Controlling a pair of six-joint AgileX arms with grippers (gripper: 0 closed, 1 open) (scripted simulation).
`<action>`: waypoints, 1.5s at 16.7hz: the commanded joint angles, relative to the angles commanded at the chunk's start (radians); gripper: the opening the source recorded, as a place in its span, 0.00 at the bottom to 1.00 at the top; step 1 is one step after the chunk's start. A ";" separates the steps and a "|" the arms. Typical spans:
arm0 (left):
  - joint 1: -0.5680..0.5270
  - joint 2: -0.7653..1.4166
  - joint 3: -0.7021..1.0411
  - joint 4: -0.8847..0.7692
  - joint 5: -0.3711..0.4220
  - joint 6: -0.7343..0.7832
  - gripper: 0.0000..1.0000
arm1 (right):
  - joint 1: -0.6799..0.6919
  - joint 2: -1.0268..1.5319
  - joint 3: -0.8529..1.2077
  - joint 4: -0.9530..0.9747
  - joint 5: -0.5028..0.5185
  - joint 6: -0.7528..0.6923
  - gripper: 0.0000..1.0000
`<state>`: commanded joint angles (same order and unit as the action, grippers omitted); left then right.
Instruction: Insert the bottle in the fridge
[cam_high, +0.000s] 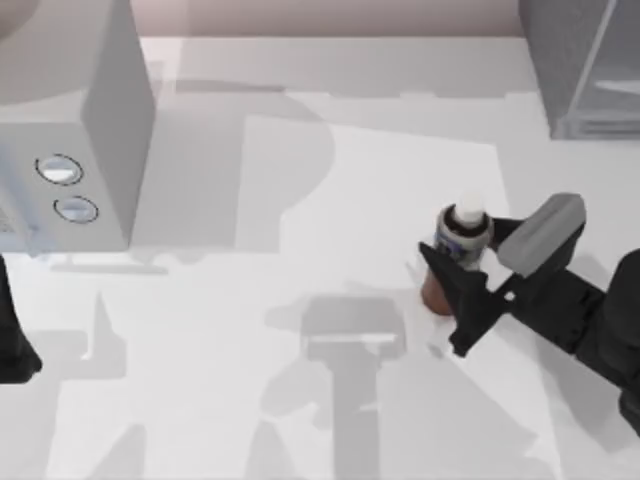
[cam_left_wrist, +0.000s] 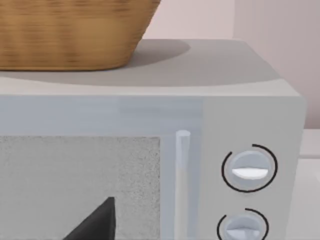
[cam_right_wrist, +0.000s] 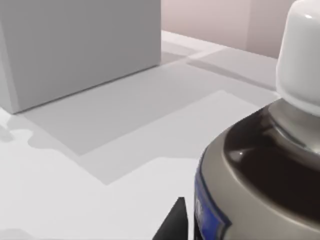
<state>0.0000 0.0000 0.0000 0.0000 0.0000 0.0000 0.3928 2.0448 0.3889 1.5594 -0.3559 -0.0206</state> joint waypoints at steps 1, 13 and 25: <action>0.000 0.000 0.000 0.000 0.000 0.000 1.00 | -0.016 -0.014 -0.006 -0.013 -0.017 -0.002 0.01; 0.000 0.000 0.000 0.000 0.000 0.000 1.00 | -0.208 -0.203 -0.059 -0.154 -0.217 -0.027 0.01; 0.000 0.000 0.000 0.000 0.000 0.000 1.00 | -0.327 -0.309 -0.090 -0.241 -0.334 -0.039 0.01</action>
<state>0.0000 0.0000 0.0000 0.0000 0.0000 0.0000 0.0659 1.7355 0.2985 1.3181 -0.6901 -0.0598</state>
